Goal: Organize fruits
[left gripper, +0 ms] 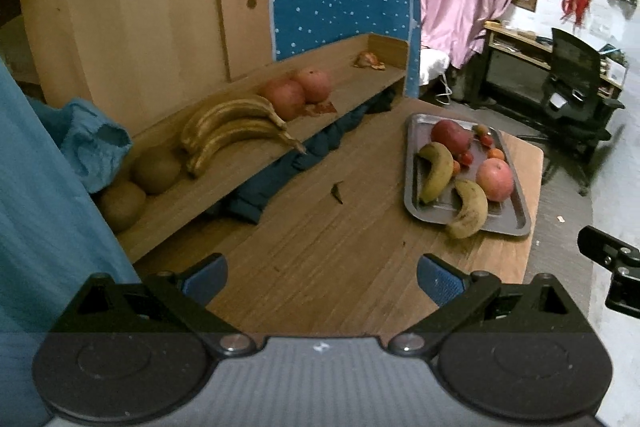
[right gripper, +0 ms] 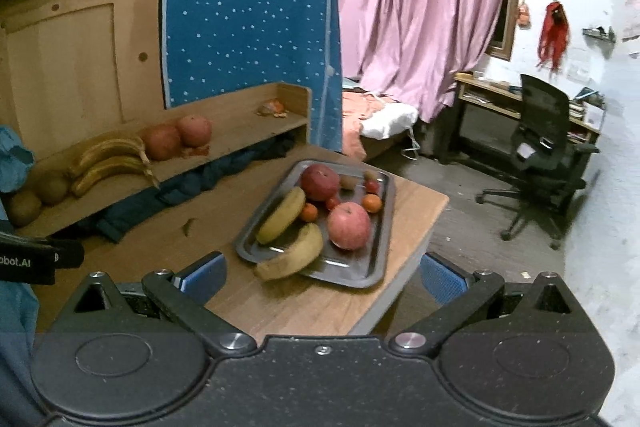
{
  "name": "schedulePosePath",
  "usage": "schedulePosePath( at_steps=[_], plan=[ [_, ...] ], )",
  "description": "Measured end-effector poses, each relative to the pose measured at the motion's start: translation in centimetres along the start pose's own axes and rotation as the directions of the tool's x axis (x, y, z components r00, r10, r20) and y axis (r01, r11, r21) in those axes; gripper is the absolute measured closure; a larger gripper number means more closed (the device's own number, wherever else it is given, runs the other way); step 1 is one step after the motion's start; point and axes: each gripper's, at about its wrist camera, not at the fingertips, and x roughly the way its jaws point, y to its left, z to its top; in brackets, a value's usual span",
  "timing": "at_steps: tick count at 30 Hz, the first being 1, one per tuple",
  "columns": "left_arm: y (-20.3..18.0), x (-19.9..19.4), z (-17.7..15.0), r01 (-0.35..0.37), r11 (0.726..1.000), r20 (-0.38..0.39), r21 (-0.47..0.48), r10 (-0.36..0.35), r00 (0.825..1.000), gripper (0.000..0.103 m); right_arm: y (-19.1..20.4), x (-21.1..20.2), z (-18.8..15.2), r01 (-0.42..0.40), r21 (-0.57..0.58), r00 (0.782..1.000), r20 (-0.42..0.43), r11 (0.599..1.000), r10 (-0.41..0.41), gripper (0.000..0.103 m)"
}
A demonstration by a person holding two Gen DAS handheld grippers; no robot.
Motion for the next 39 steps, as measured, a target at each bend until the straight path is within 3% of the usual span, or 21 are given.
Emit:
schedulePosePath(
  at_steps=[7, 19, 39],
  plan=[
    [1.2, 0.3, -1.0, 0.049, 0.999, -0.016, 0.023, -0.049, 0.999, 0.0, 1.4, -2.0, -1.2, 0.051, -0.018, 0.999, -0.015, 0.999, -0.052, 0.001],
    [1.8, -0.4, -2.5, 0.052, 0.994, 0.078, 0.095, -0.059, 0.995, 0.0, 2.6, -3.5, -2.2, 0.082, -0.035, 0.996, -0.03, 0.996, -0.083, 0.001],
    [1.8, -0.9, -4.0, 0.043, 0.994, 0.074, 0.101, -0.05, 0.996, 0.0, 2.1, -2.7, -3.4, 0.053, -0.014, 0.996, -0.073, 0.999, -0.054, 0.001]
  ],
)
